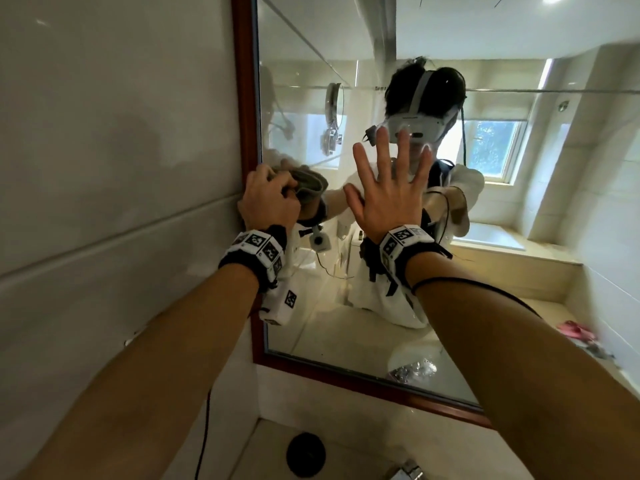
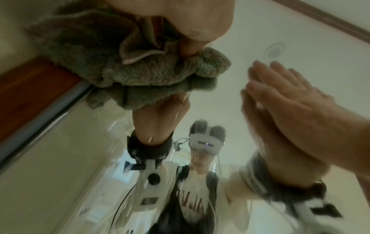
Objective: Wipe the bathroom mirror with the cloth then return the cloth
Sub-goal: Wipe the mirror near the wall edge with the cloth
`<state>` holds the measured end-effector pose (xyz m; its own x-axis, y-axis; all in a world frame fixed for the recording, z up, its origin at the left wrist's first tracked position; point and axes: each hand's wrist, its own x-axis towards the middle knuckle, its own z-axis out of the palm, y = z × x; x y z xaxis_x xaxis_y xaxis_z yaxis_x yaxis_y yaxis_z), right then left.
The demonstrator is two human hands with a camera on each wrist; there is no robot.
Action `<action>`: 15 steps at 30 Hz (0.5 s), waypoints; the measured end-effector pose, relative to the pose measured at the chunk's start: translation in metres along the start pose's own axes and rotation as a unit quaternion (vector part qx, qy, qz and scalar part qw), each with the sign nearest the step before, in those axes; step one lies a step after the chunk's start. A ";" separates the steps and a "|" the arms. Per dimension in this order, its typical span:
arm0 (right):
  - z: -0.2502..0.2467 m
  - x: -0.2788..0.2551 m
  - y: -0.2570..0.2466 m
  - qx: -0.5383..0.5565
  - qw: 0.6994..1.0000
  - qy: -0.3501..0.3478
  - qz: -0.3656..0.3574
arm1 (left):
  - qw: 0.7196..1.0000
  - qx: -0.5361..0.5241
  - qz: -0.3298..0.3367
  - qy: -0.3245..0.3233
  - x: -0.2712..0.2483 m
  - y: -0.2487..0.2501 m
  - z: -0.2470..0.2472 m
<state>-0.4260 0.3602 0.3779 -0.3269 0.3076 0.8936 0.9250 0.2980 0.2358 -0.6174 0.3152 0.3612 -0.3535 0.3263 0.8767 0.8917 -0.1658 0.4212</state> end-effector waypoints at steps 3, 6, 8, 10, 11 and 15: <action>0.000 0.000 0.000 0.000 1.000 -0.007 0.003 | 1.000 0.003 0.001 -0.011 -0.038 -0.016 0.007; 0.001 0.000 -0.001 0.001 1.000 -0.010 0.008 | 0.999 0.012 -0.017 -0.033 -0.071 -0.027 0.011; 0.002 -0.004 -0.005 0.004 1.000 -0.009 0.022 | 0.998 0.014 -0.032 -0.051 -0.089 -0.033 0.013; 0.008 -0.021 -0.017 0.018 0.999 -0.013 0.025 | 0.997 0.020 -0.046 -0.067 -0.103 -0.039 0.015; 0.014 -0.035 -0.027 0.029 0.999 -0.020 0.017 | 0.996 0.021 -0.054 -0.072 -0.107 -0.041 0.016; 0.046 -0.135 -0.066 0.049 0.992 -0.118 -0.021 | 0.985 0.019 -0.112 -0.127 -0.132 -0.051 0.020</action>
<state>-0.4518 0.3408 0.2236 -0.4112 0.4929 0.7668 0.8902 0.3980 0.2216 -0.6108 0.2997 0.2196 -0.4653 0.5736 0.6742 0.8108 -0.0295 0.5846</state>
